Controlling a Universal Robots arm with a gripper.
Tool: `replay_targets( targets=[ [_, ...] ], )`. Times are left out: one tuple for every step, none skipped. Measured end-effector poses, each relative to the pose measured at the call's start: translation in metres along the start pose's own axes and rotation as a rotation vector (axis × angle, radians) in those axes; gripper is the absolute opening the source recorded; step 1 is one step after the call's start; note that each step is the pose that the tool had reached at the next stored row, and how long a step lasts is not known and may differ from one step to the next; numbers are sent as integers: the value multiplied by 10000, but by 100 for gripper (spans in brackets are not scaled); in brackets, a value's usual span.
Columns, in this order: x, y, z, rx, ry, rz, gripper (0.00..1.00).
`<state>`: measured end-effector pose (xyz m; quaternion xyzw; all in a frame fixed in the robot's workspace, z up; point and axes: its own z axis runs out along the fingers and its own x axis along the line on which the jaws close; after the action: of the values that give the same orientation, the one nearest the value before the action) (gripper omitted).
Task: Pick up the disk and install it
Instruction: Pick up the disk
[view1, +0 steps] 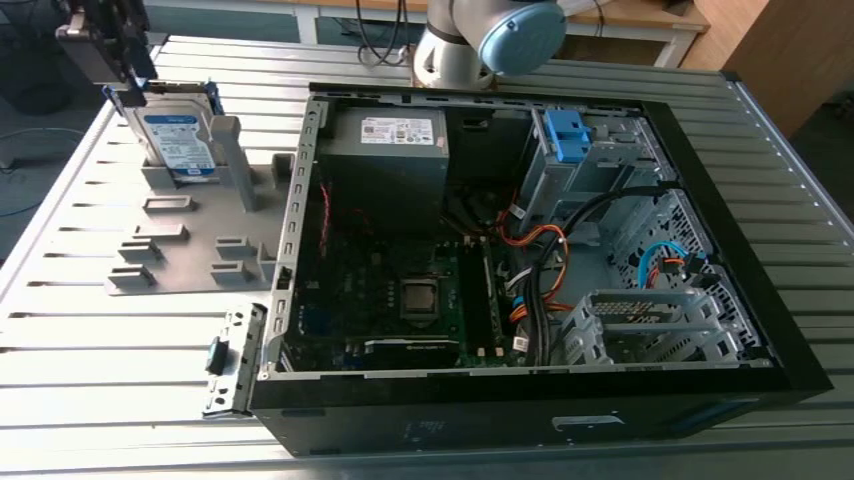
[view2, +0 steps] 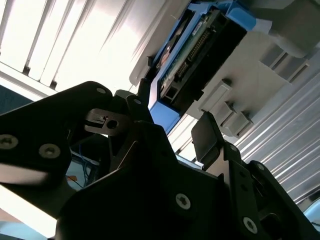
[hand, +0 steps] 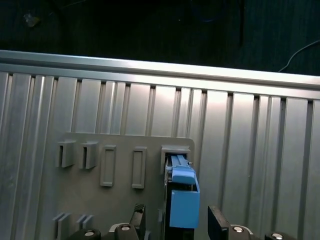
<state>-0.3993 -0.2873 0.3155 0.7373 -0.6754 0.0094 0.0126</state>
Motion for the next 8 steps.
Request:
replay_targets(
  targets=[
    [0, -9, 18, 1, 4, -31, 60],
    [0, -15, 36, 1, 9, -59, 60],
    [-1, -20, 55, 1, 12, -89, 60],
    [-1, -22, 73, 2, 13, -110, 60],
    [-1, -23, 91, 2, 14, -123, 60],
    [-2, -23, 109, 3, 14, -125, 60],
    [-2, -22, 127, 3, 14, -126, 60],
    [-2, -21, 145, 2, 14, -127, 60]
  ],
)
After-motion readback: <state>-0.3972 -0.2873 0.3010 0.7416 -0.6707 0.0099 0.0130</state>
